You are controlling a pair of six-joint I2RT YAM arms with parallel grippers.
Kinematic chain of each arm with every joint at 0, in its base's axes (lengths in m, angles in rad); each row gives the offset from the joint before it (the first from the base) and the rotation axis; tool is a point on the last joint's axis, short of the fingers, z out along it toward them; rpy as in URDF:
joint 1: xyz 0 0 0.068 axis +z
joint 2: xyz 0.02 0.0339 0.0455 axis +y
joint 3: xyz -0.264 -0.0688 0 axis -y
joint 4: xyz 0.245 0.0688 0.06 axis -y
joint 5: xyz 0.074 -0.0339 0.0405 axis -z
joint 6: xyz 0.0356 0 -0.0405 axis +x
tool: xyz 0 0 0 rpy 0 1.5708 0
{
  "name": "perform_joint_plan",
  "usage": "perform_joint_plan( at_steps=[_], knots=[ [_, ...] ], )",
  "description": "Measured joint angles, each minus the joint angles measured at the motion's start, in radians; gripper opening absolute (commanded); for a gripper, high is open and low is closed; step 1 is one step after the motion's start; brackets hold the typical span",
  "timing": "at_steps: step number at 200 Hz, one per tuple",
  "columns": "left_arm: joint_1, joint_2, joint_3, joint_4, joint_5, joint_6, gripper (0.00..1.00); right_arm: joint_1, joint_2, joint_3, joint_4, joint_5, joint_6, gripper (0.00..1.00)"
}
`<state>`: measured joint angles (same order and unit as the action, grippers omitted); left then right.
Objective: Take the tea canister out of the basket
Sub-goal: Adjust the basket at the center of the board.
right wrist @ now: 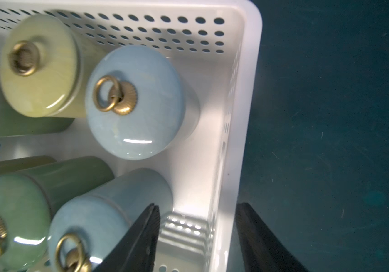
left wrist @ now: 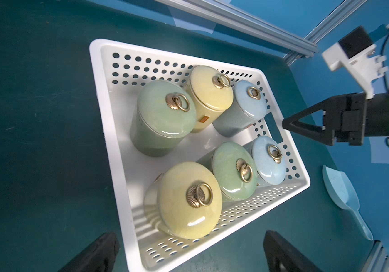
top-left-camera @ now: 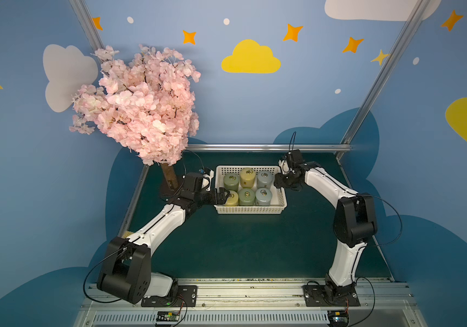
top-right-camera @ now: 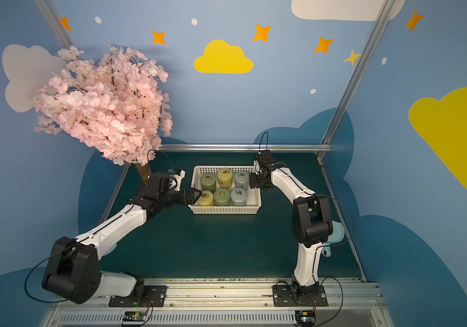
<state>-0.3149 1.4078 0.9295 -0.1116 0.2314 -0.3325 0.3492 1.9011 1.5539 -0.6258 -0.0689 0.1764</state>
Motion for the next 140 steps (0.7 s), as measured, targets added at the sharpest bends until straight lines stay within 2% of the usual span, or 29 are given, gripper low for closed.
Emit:
perform_joint_plan(
  at_steps=[54, 119, 140],
  knots=[
    [-0.051, 0.043, 0.089, -0.108, -0.053, 0.073, 1.0, -0.003, -0.203, -0.164, 0.027, -0.001, -0.007, 0.71],
    [-0.077, 0.101, 0.15, -0.203, -0.074, 0.171, 1.0, -0.004, -0.46, -0.409, 0.073, -0.002, -0.041, 0.98],
    [-0.084, 0.116, 0.178, -0.232, -0.076, 0.203, 1.0, -0.004, -0.555, -0.49, 0.108, -0.004, -0.05, 0.98]
  ],
)
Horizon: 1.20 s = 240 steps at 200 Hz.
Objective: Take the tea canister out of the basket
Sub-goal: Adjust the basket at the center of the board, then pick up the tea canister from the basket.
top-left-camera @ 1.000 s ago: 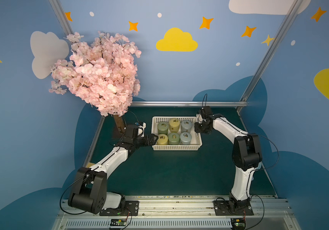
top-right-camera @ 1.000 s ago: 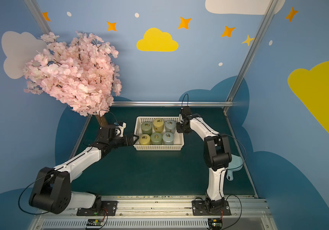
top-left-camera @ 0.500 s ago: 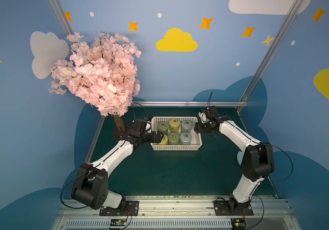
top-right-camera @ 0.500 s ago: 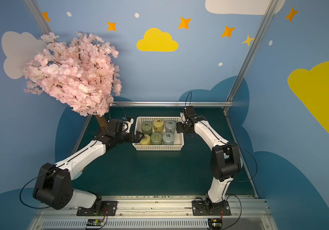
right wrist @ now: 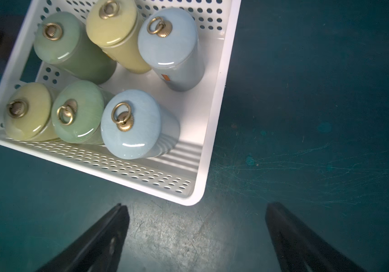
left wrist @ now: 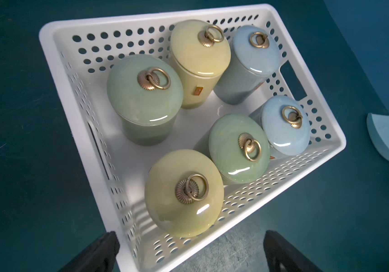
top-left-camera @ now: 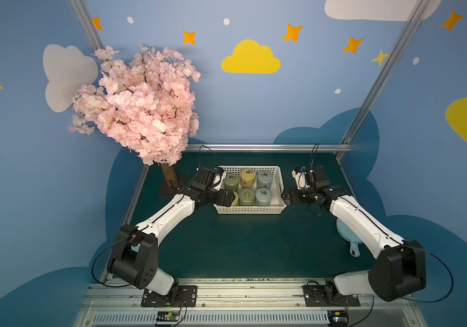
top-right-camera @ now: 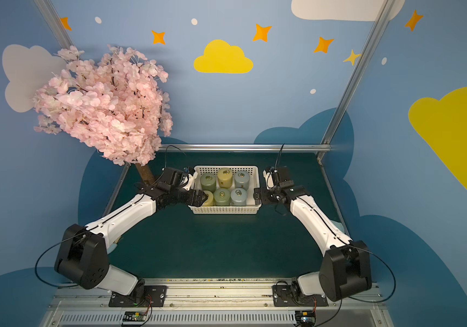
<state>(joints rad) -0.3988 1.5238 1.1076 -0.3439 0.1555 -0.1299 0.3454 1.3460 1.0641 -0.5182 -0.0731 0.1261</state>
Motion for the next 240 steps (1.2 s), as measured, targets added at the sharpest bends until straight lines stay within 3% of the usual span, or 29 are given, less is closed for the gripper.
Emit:
perform_joint_plan(
  at_steps=[88, 164, 240],
  knots=[
    [-0.035, 0.148, 0.163, -0.134, -0.02, 0.113, 1.0, 0.0, -0.32, -0.354, 0.341, -0.071, -0.008, 0.98],
    [-0.043, 0.265, 0.304, -0.256, -0.058, 0.156, 0.98, 0.0, -0.361, -0.376, 0.42, -0.061, -0.011, 0.98],
    [-0.067, 0.342, 0.357, -0.325, -0.103, 0.179, 0.97, 0.0, -0.345, -0.376, 0.424, -0.055, -0.01, 0.98]
  ],
)
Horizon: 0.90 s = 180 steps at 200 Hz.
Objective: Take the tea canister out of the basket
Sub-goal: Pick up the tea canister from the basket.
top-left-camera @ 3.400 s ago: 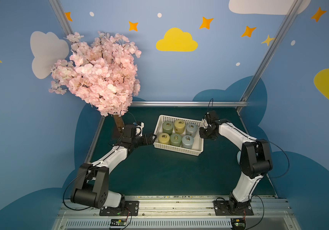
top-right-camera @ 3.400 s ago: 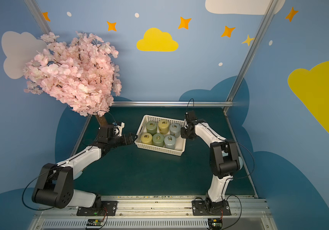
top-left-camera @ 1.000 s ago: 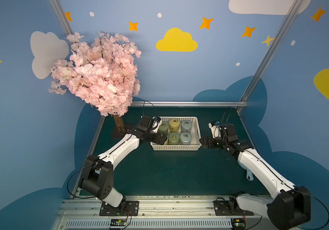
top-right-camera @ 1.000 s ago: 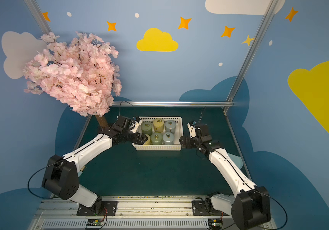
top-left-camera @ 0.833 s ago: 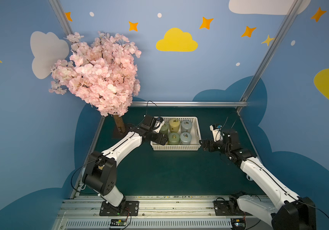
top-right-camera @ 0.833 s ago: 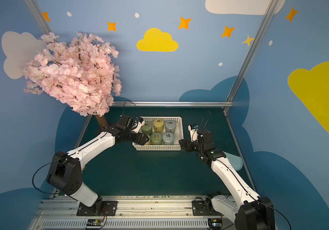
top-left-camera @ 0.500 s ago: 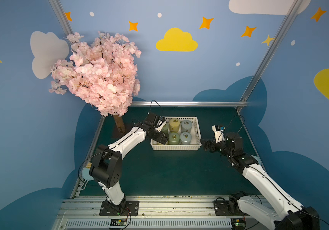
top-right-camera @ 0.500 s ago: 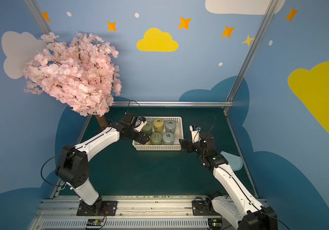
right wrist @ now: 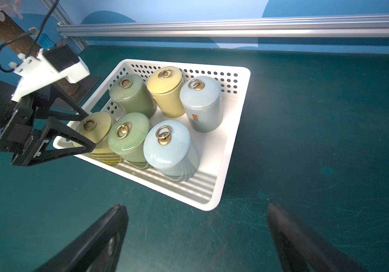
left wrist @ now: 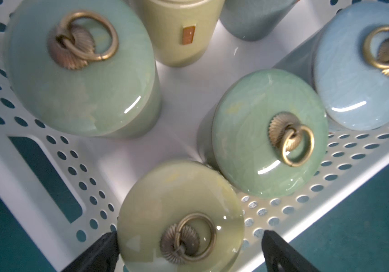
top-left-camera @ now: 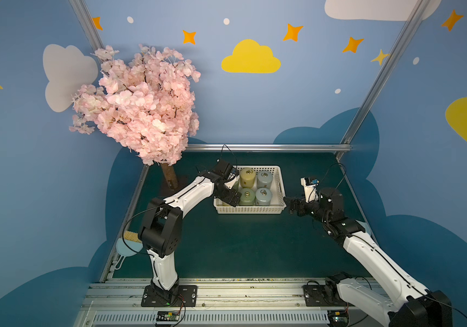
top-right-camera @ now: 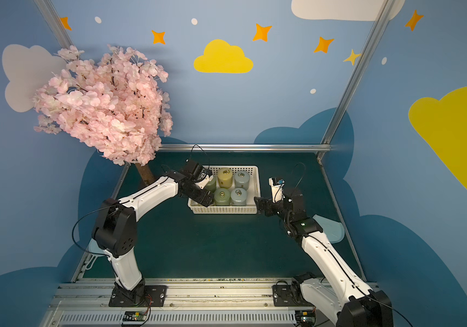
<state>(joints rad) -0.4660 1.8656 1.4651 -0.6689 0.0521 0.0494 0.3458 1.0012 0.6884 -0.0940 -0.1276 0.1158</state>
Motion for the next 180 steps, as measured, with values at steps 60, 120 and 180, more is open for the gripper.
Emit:
perform_joint_plan(
  at_steps=[60, 120, 180],
  knots=[
    [-0.006, 0.036, 0.027, -0.031, -0.024, 0.009, 0.91, 0.0, 0.011, 0.0, 0.001, 0.007, 0.001, 0.98],
    [-0.008, 0.07, 0.044, -0.042, -0.033, 0.011, 0.87, 0.0, 0.015, 0.0, 0.001, 0.007, 0.001, 0.98],
    [-0.008, 0.072, 0.046, -0.042, -0.04, 0.01, 0.79, 0.0, 0.016, 0.0, 0.001, 0.007, 0.002, 0.98]
  ],
)
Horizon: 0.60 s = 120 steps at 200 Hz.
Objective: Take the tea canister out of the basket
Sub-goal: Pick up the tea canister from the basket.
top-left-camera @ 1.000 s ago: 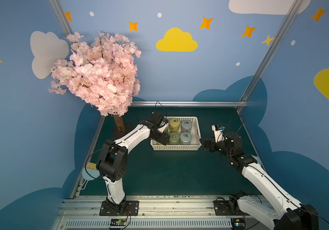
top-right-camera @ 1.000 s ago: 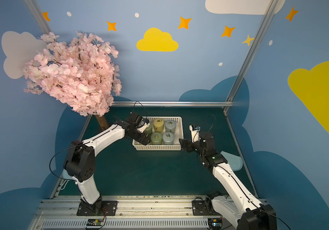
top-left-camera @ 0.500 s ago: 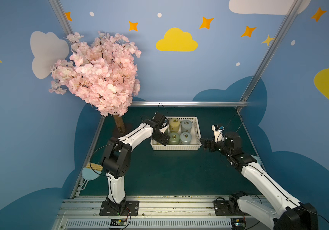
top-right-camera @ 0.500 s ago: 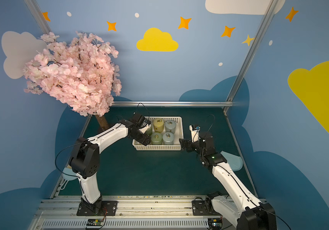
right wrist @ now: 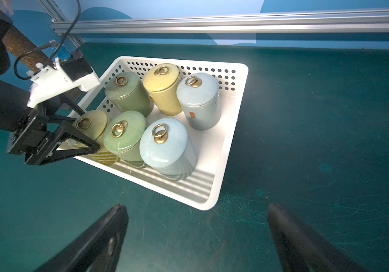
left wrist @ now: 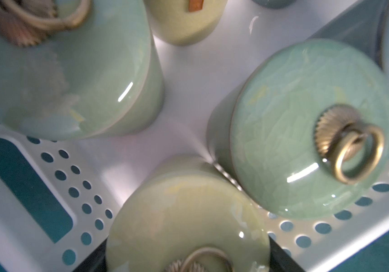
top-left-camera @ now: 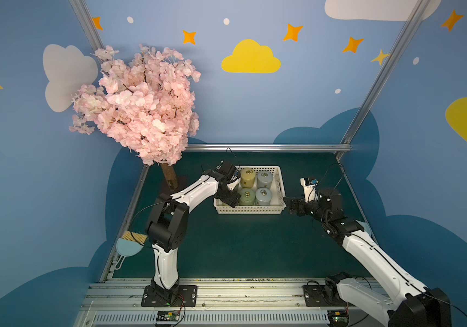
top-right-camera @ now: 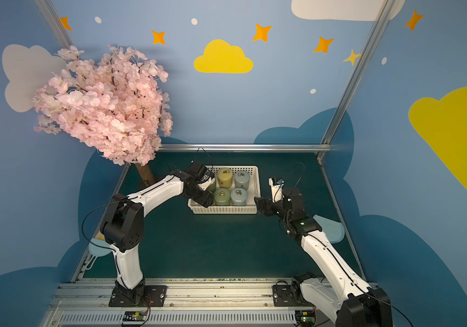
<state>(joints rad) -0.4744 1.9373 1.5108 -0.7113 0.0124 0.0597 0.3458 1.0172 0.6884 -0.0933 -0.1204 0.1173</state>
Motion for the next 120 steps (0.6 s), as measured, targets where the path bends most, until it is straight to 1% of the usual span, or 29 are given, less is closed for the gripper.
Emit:
perform_joint_plan(
  at_steps=[52, 88, 120],
  knots=[
    [-0.003, 0.0, 0.0, 0.002, 0.0, -0.001, 0.71, 0.0, 0.0, 0.0, 0.0, 0.0, 0.0, 0.98],
    [-0.004, -0.001, 0.0, 0.003, -0.002, -0.006, 0.62, 0.0, 0.001, 0.0, 0.0, 0.0, 0.0, 0.98],
    [-0.005, -0.01, 0.0, -0.006, -0.002, -0.016, 0.59, 0.0, 0.002, 0.0, 0.0, 0.0, 0.0, 0.98]
  ],
)
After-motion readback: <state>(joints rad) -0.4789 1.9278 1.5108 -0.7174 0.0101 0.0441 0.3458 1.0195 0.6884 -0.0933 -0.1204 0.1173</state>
